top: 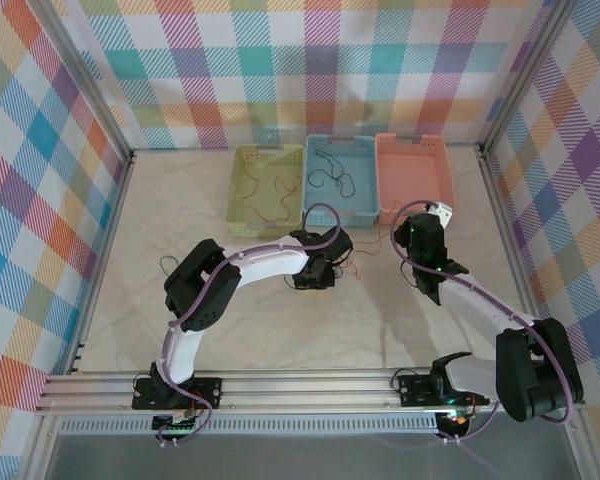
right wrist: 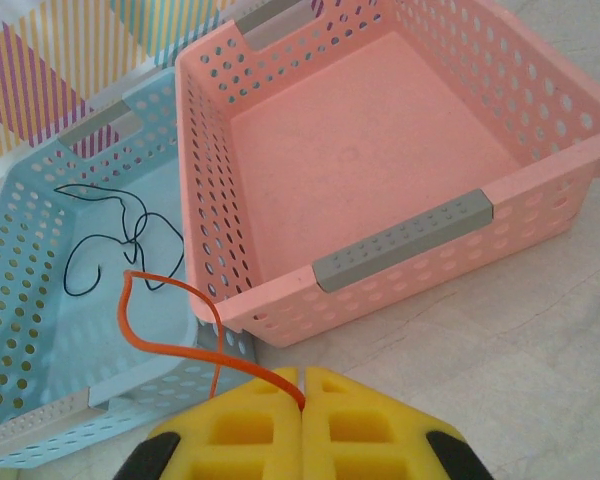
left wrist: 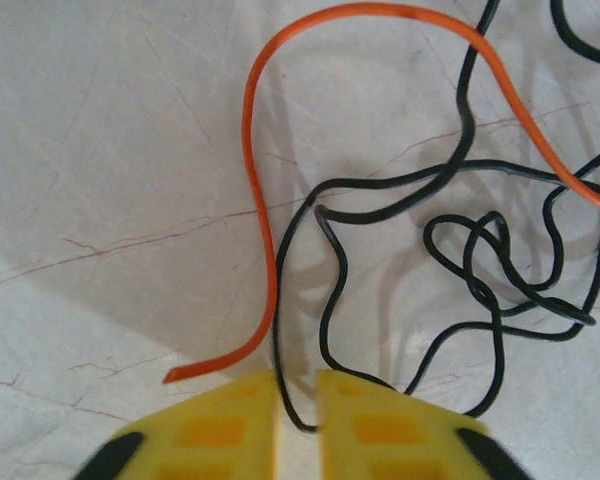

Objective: Untangle the cables

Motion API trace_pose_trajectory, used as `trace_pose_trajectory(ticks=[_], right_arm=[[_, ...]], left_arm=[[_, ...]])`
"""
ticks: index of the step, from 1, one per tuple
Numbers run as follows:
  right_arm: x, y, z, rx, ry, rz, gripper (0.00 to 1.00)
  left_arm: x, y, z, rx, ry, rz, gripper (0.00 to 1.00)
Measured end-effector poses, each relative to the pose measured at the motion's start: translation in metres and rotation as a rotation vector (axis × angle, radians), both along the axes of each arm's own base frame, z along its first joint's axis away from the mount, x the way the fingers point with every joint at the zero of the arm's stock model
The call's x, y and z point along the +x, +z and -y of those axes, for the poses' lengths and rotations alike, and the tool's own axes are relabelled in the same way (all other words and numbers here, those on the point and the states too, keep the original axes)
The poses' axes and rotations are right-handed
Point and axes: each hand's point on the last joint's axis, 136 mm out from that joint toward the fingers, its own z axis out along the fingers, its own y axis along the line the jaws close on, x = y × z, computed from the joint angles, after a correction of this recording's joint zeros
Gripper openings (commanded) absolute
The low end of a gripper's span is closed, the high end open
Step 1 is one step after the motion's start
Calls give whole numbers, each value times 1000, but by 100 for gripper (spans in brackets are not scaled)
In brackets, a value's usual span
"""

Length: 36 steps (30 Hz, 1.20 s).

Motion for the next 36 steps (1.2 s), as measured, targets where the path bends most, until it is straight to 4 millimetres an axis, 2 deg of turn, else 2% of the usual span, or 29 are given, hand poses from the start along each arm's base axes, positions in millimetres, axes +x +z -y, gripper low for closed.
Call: trace_pose_trajectory(ticks=[5,8,11,17,23,25,28,31,36], right_arm=[[0,0,0,0,0,0,0],[0,0,0,0,0,0,0],[-2,-2,1,-2,-1,-3,0],[-5,0,6,-11,-24,6,0],[-13,5,21,-34,-93,31,0],[-14,6,27,-41,-120,37,0],[-16,5,35,-43,-160,37,0],[-17,3,43,-45,-193,34,0],[-18,1,46,-41,-214,31,0]], left_arm=[[-2,-1,-7,12,5,12,0],[-10,6,-27,42,12,28,0],[-17,21,-49,54,20,62,0],[-27,68,-105,63,66,165,0],[-36,105,-186,67,202,245,0],[-39,123,-214,54,265,287,0],[-44,147,-245,36,337,351,0],[-50,160,-266,36,389,383,0],[-57,164,-281,55,415,383,0]])
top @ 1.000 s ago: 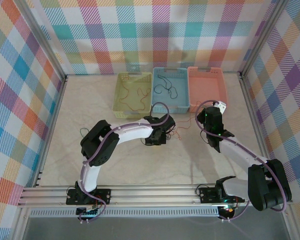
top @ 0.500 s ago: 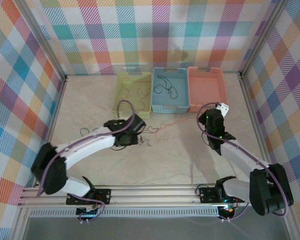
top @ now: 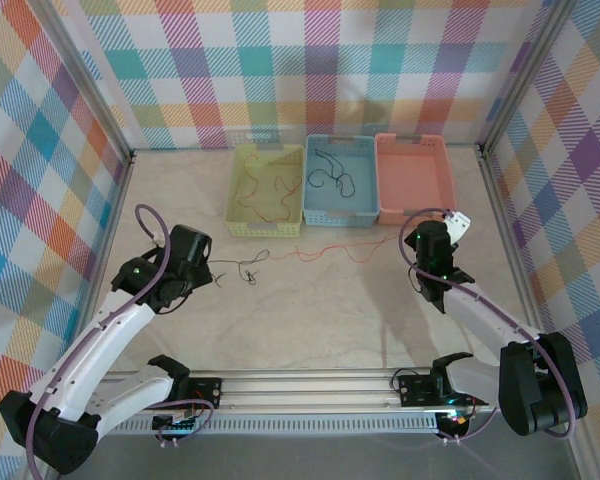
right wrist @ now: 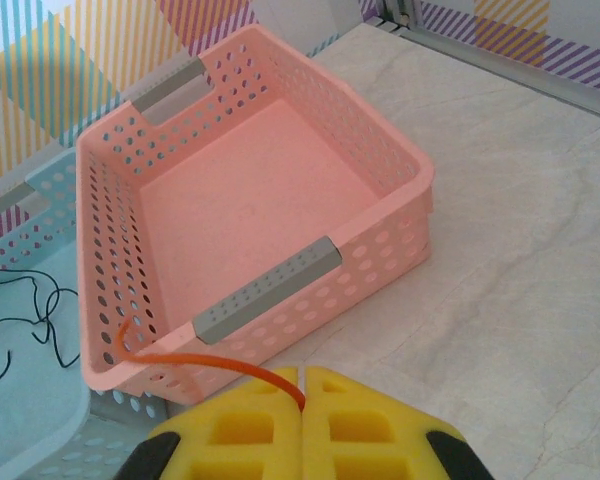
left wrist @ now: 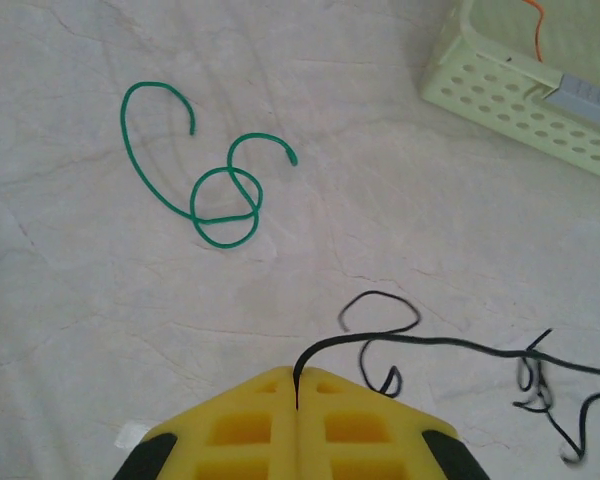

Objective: Untangle the cables

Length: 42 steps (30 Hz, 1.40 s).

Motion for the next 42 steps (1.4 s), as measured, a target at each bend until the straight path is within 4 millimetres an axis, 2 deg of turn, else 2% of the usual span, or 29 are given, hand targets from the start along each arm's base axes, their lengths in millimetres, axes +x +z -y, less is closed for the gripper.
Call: trace_pose_trajectory(ticks=[9,13,17,20,23,26,30,34,37,42], right_arm=[[-3,-5,16,-2,-57,-18,0],[-1,-9,15,7,-44,-29,0],[4,-7,1,40,29,-18,0],[9,-2,-16,83,124,2,0],[13,11,-37,120,241,37,0],[18,41,-60,166,365,110,0],[25,106,-91,217,532,262,0],[23,173,-117,247,674,414,0],[21,206,-134,262,764,483,0],[34,250,-166,285,880,553,0]], left_arm=[[-7,14,-21,67,49,20,0],[-12,19,-17,24,31,40,0],[-9,16,-3,-42,-11,38,0],[-8,9,4,-73,-29,28,0],[-8,0,8,-89,-42,10,0],[-7,-6,13,-109,-53,7,0],[-5,-16,20,-138,-71,2,0],[-3,-22,25,-155,-82,-3,0],[0,-25,28,-169,-89,6,0],[-1,-42,33,-186,-102,-18,0]])
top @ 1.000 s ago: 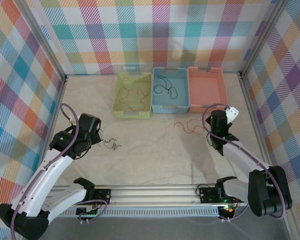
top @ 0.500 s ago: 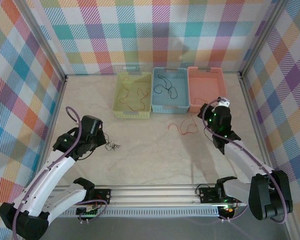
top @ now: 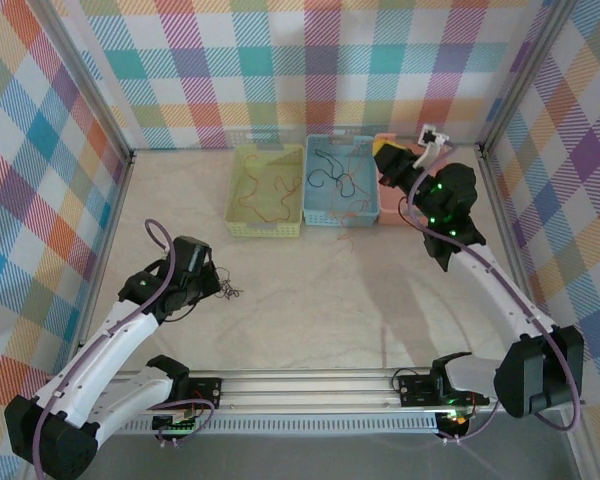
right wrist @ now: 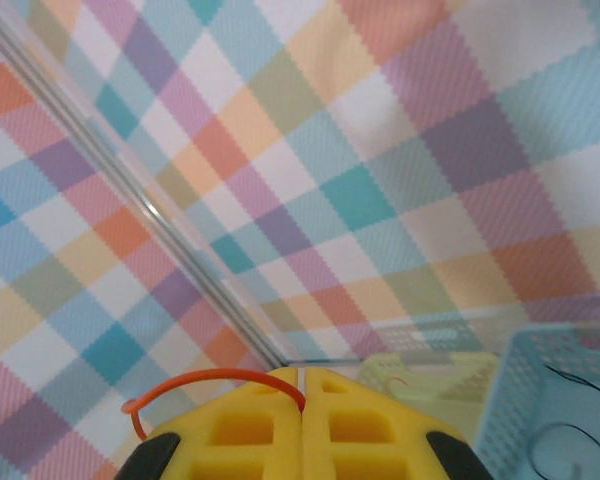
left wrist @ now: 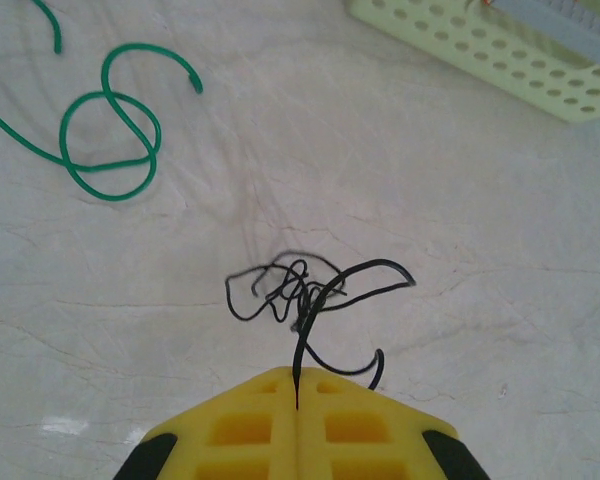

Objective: Untangle the cables

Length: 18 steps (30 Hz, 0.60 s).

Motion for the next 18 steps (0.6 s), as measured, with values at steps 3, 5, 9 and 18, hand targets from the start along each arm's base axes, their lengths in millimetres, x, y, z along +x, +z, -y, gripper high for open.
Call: trace_pose_trajectory(ticks=[3,5,9,18], right_arm=[[8,17,-13,22,46,21,0],[13,29,-22,41,72,33,0],[26,53,-35,74,104,64,0],[61,83,-75,171,191,103,0]], left_arm=[[1,-5,4,-14,-9,-3,0],[2,-6,6,-22,-13,1,0],[4,-9,8,-34,-19,5,0],[8,-12,12,-50,-25,24,0]])
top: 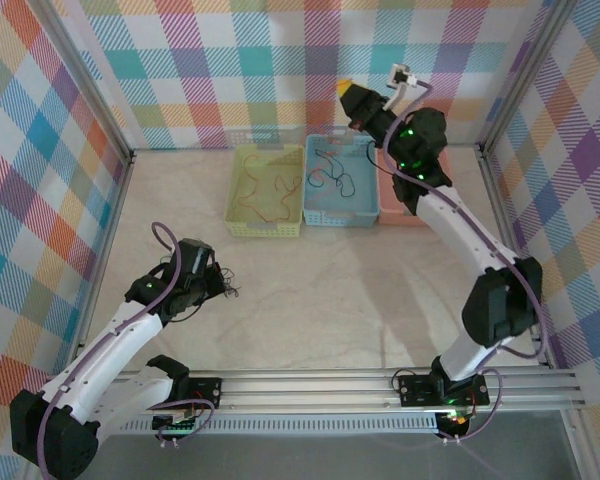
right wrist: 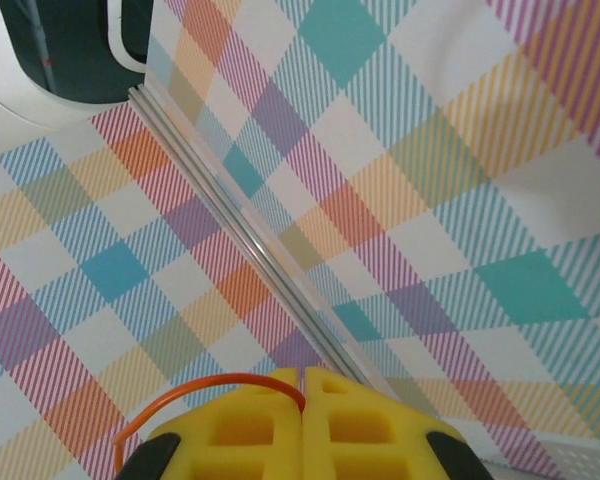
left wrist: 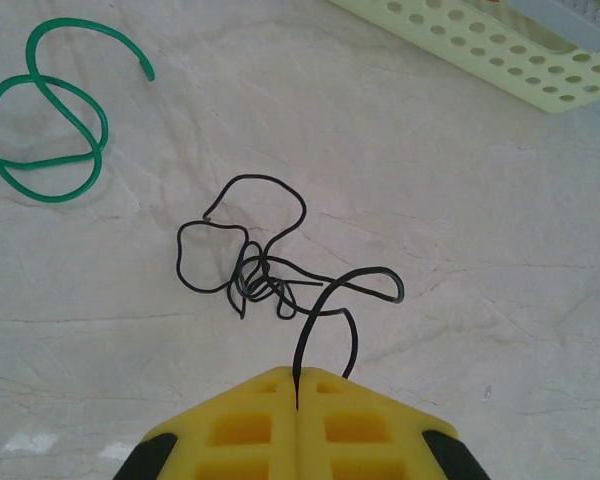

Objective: Untangle the cables

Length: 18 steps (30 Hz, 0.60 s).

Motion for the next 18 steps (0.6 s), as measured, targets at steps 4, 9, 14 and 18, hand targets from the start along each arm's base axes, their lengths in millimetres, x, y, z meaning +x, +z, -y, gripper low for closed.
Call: trace_pose_trajectory(ticks=[4,9,14,18], right_arm=[[21,-7,-30,16,50,-15,0],[53,-24,-60,44,87,-45,0],[94,-64,-89,78,124,-118,0],[119,-118,-102,73,132,-222,0]], left_arm=[[3,0,2,-6,-5,9,0],[5,1,5,-14,-15,12,0],[4,-2,5,-5,-24,9,0],[2,-6,4,1,-26,0,0]])
